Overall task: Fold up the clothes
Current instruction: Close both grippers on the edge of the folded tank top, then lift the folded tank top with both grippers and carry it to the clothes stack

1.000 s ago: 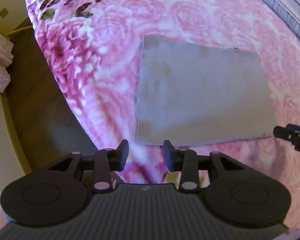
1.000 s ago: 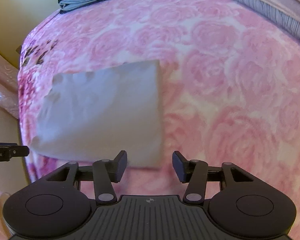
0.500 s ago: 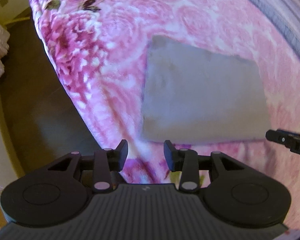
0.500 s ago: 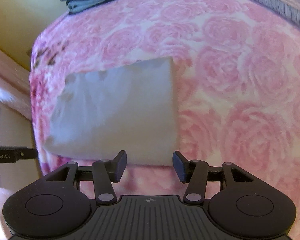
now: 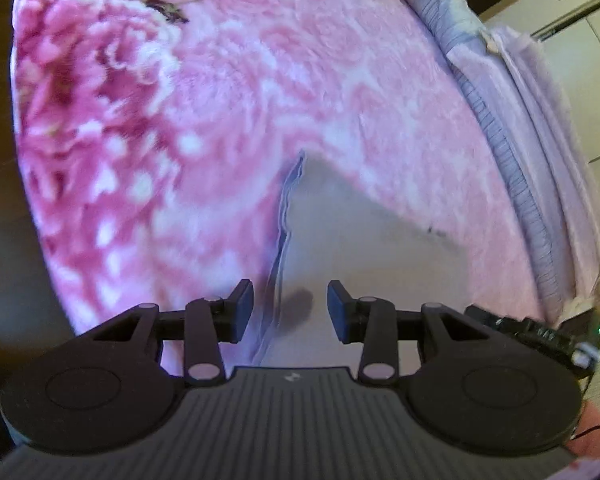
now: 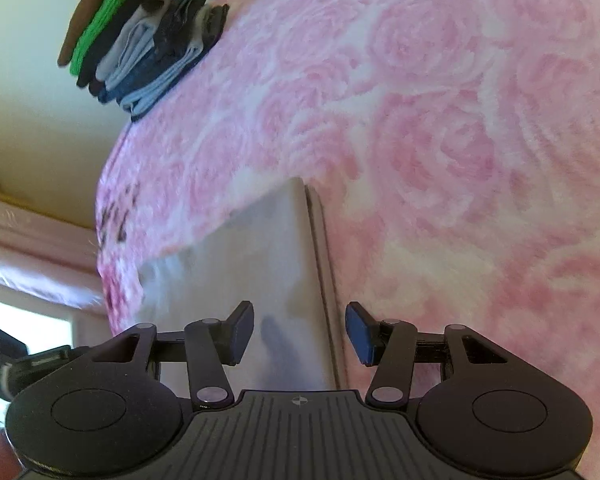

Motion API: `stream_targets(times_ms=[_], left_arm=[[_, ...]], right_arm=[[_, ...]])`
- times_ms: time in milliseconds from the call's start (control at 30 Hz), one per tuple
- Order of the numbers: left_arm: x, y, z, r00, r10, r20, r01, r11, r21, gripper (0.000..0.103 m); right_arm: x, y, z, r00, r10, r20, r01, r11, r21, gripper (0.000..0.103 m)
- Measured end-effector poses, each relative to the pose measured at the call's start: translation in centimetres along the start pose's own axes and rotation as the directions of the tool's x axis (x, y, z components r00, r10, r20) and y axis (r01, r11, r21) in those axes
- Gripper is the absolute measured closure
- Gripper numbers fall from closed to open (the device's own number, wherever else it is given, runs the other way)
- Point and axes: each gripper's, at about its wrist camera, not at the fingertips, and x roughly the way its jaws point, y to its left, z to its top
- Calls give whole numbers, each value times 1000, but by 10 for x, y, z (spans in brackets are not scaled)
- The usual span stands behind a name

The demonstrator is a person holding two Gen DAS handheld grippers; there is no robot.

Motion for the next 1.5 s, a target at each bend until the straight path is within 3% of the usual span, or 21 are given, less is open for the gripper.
stream_targets(times_ms=[400, 600, 700, 900, 1033, 1233, 1400, 1500], left_arm=[[37, 12, 29, 992, -123, -2, 123, 992, -3, 74], [51, 20, 35, 981, -194, 1, 194, 979, -59, 88], [56, 21, 35, 978, -208, 2, 207, 976, -68, 95], [51, 10, 33, 981, -193, 17, 193, 981, 26, 102], [35, 2, 27, 978, -201, 57, 197, 977, 78, 102], [-5, -15, 11, 964, -230, 137, 208, 966, 155, 102], [-59, -44, 4, 941, -255, 225, 214, 958, 189, 102], [-103, -65, 9, 918, -272, 289, 220, 955, 199, 102]], right_arm=[[30, -14, 22, 987, 157, 29, -157, 988, -2, 57], [43, -19, 24, 977, 208, 46, -208, 978, 2, 72], [44, -28, 23, 974, 219, 62, -222, 974, 50, 86], [38, -18, 18, 980, 174, 95, -176, 984, 12, 96], [24, -1, 10, 977, 152, 148, -147, 988, -48, 97], [-15, 33, -8, 953, 184, 242, -154, 979, -137, 97], [-61, 76, -17, 917, 246, 313, -189, 961, -203, 97], [-92, 111, -12, 897, 290, 334, -217, 946, -239, 97]])
